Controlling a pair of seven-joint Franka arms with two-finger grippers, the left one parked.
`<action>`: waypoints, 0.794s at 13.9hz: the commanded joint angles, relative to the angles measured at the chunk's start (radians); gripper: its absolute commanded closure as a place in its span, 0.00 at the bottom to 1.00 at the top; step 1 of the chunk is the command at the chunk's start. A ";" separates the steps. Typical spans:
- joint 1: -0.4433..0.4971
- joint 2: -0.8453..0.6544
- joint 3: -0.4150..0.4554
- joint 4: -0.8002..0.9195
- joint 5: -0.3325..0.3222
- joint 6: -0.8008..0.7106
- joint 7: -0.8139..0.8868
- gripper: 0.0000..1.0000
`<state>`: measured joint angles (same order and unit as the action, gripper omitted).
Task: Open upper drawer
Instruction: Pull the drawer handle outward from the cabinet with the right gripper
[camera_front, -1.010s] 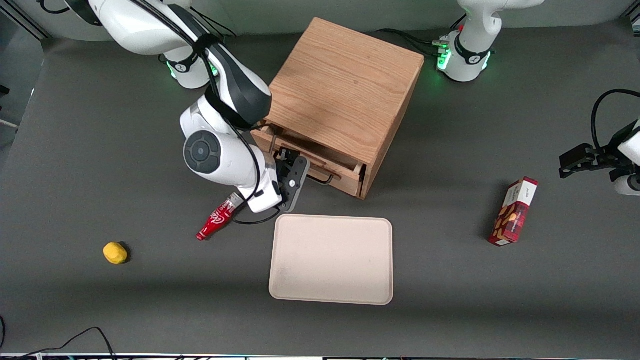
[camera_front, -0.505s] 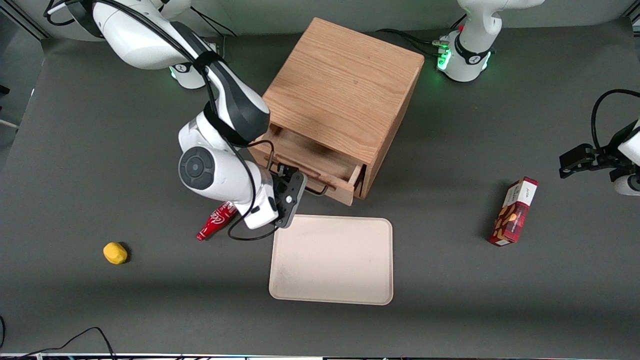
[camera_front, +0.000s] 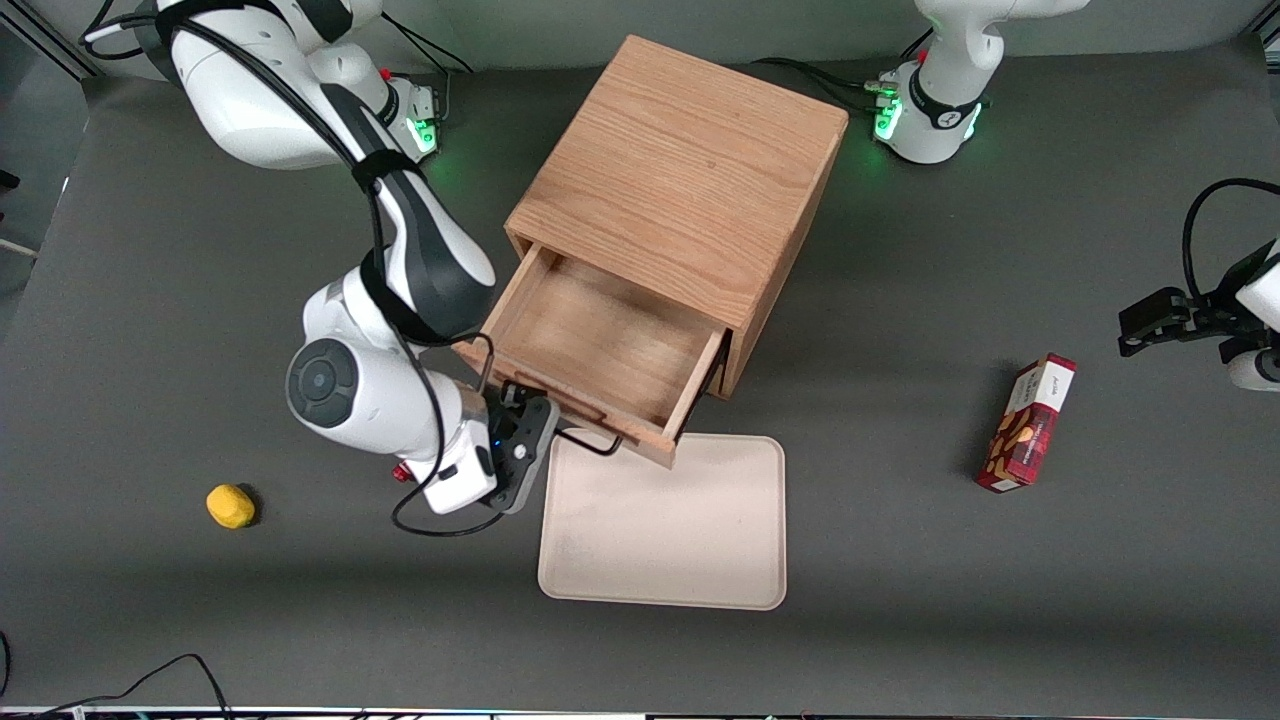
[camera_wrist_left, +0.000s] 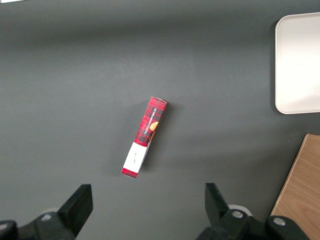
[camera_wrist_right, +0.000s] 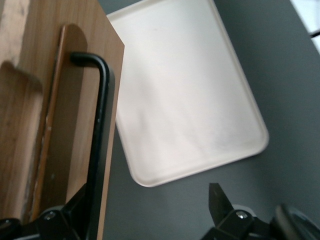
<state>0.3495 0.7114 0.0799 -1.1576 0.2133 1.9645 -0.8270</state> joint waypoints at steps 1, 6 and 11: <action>0.005 0.059 -0.051 0.102 -0.017 0.004 -0.046 0.00; -0.010 0.068 -0.101 0.136 -0.014 0.060 -0.061 0.00; -0.021 0.040 -0.089 0.133 0.001 0.057 0.021 0.00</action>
<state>0.3367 0.7560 -0.0137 -1.0590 0.2146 2.0249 -0.8555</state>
